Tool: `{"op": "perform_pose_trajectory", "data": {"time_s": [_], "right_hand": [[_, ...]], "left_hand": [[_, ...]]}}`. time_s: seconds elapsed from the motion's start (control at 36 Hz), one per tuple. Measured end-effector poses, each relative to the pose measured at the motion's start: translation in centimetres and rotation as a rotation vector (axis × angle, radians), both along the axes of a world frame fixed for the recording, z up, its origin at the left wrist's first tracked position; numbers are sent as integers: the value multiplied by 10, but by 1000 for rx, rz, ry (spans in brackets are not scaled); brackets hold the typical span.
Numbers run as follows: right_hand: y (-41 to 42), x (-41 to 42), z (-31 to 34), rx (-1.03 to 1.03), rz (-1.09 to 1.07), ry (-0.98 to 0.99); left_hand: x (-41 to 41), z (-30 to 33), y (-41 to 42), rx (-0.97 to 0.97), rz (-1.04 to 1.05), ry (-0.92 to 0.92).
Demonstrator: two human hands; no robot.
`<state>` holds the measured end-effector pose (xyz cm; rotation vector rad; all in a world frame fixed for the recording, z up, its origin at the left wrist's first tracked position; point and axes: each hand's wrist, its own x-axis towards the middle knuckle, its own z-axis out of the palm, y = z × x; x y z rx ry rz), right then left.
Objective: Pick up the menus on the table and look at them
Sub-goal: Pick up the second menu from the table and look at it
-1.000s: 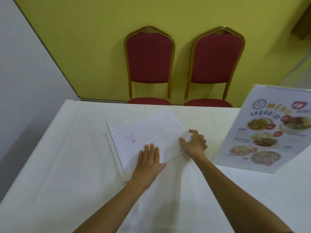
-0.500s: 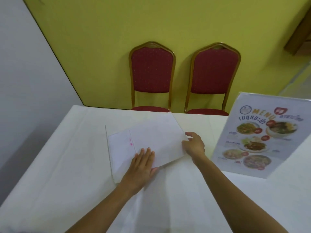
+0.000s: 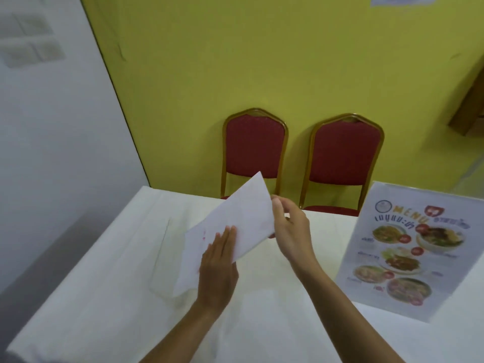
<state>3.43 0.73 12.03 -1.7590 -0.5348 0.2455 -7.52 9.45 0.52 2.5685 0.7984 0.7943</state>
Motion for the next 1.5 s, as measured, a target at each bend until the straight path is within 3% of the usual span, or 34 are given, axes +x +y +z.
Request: {"op": "perform_pose_trajectory", "data": {"time_s": [0.11,0.42,0.64,0.86,1.14,1.5], "right_hand": [[13,-3,3,126,116,68],[48,8,-25,-65,260,34],[44,21,-33,-29,243,94],[29,27,-53,-14,108,105],[-1,23,-74,-60,-19,119],[-13,19,-84,-84,-12,130]], "left_hand": [[-17,19,18,-38,34,-159],[-44,86,46,-625,100,-488],[-50,97,76,-948,58,-550],[-24,81,87,-891,83,-539],[2,51,78,-961,43,-506],[-6,36,78,-1018,-32,-428]]}}
